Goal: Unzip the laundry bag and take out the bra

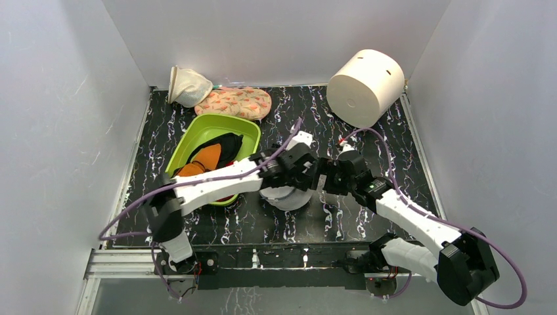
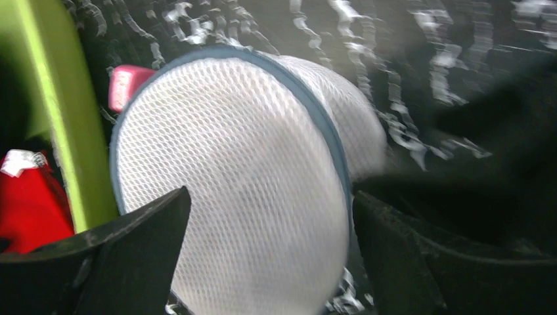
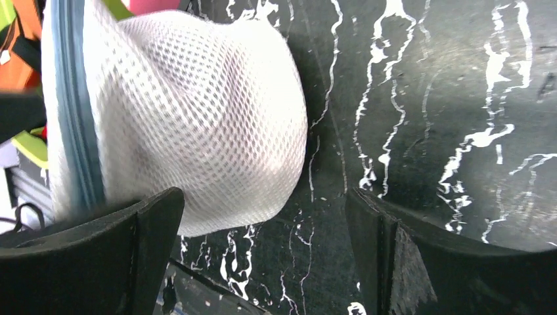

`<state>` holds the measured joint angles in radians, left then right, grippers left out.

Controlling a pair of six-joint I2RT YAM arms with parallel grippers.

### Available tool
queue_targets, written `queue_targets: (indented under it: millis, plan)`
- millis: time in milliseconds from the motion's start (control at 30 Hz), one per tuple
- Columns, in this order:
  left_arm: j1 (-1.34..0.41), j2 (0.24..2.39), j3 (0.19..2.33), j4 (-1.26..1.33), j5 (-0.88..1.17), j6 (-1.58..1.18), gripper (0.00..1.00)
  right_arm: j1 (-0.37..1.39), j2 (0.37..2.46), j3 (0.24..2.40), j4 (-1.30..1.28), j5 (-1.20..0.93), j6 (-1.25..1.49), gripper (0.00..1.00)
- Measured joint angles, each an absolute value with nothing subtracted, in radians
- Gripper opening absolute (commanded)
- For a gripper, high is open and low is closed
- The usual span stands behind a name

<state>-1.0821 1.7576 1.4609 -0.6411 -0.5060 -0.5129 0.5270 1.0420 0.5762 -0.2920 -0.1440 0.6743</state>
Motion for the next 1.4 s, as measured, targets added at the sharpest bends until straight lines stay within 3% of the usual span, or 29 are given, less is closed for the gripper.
queue_targets:
  millis: [267,500,633,700,867,900,1100,1400]
  plan:
    - [-1.122,1.245,1.211,-0.425,-0.302,-0.350,0.98,0.509,0.978,0.576,-0.331,-0.092,0.650,0.94]
    - [-1.116,0.927,0.937,-0.307,-0.105,0.044,0.94,0.508,1.002,0.604,-0.364,-0.084,0.612,0.94]
    - [-1.116,0.926,0.785,-0.269,-0.036,0.353,0.80,0.508,1.002,0.622,-0.368,-0.072,0.603,0.94]
    - [-1.116,0.978,0.740,-0.262,-0.033,0.488,0.78,0.508,1.002,0.630,-0.370,-0.070,0.602,0.94]
    - [-1.116,1.074,0.668,-0.153,-0.033,0.674,0.65,0.508,1.002,0.635,-0.376,-0.071,0.599,0.94]
    - [-1.115,1.087,0.658,-0.121,-0.033,0.693,0.58,0.508,1.002,0.635,-0.377,-0.072,0.599,0.94]
    - [-1.113,1.133,0.606,0.053,-0.045,0.743,0.44,0.508,1.002,0.635,-0.379,-0.085,0.599,0.94]
    - [-1.105,1.089,0.574,0.127,-0.046,0.671,0.28,0.508,0.937,0.636,-0.379,-0.097,0.535,0.96]
